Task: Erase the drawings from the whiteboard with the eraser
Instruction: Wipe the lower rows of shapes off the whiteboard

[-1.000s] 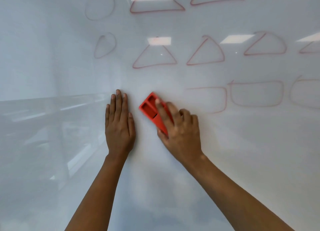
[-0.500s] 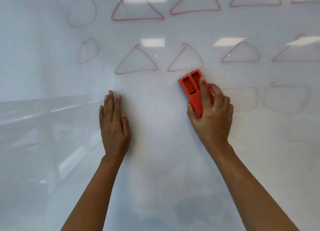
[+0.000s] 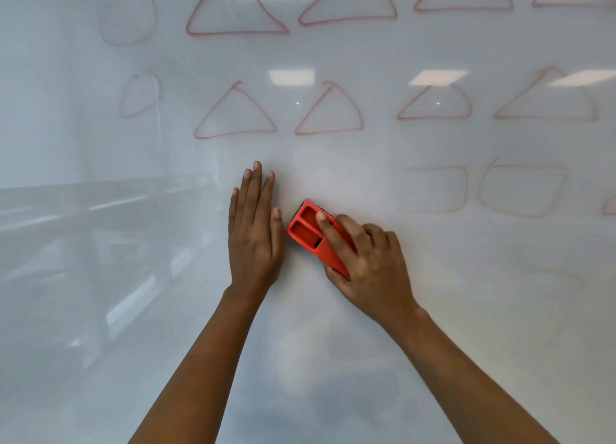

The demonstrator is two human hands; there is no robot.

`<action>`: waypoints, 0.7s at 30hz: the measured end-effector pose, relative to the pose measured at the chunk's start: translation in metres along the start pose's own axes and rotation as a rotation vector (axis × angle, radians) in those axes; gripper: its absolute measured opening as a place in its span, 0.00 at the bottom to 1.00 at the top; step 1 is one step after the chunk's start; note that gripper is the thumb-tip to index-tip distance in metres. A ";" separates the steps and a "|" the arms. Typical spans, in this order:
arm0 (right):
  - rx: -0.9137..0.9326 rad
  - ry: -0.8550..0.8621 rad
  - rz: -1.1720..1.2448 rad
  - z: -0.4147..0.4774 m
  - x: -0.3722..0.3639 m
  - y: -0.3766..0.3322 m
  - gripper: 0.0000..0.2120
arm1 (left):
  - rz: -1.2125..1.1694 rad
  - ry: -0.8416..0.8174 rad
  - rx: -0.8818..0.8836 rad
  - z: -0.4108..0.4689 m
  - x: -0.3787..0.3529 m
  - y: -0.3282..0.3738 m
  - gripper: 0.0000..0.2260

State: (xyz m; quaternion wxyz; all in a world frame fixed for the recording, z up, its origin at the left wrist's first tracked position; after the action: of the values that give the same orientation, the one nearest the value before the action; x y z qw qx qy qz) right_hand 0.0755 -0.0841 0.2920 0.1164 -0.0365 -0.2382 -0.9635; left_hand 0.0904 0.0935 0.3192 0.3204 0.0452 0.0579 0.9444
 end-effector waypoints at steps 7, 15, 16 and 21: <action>-0.662 0.227 -0.041 0.013 0.020 0.071 0.30 | 0.000 -0.001 -0.028 0.007 -0.013 0.022 0.21; -0.141 0.048 -0.061 -0.014 0.016 0.054 0.31 | -0.025 -0.016 -0.035 0.008 -0.028 0.048 0.21; -0.063 0.026 -0.067 -0.020 0.017 0.062 0.32 | -0.025 -0.023 -0.038 0.008 -0.030 0.050 0.21; -0.379 0.107 -0.105 -0.027 0.034 0.114 0.30 | -0.003 -0.056 -0.045 0.006 -0.041 0.065 0.21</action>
State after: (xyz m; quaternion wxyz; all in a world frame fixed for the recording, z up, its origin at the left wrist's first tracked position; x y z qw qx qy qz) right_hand 0.0698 -0.2023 0.3237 0.0694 0.0060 -0.0476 -0.9964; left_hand 0.0847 0.0183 0.3324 0.3244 0.0645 0.0276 0.9433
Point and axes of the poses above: each hand's wrist, its own z-axis towards the middle knuckle, its own x-axis out of the back of the hand, y = z × x, the point moved 1 cm from there along z, towards the middle knuckle, and after that the axes turned 3 degrees about x, right-handed, at the moved point
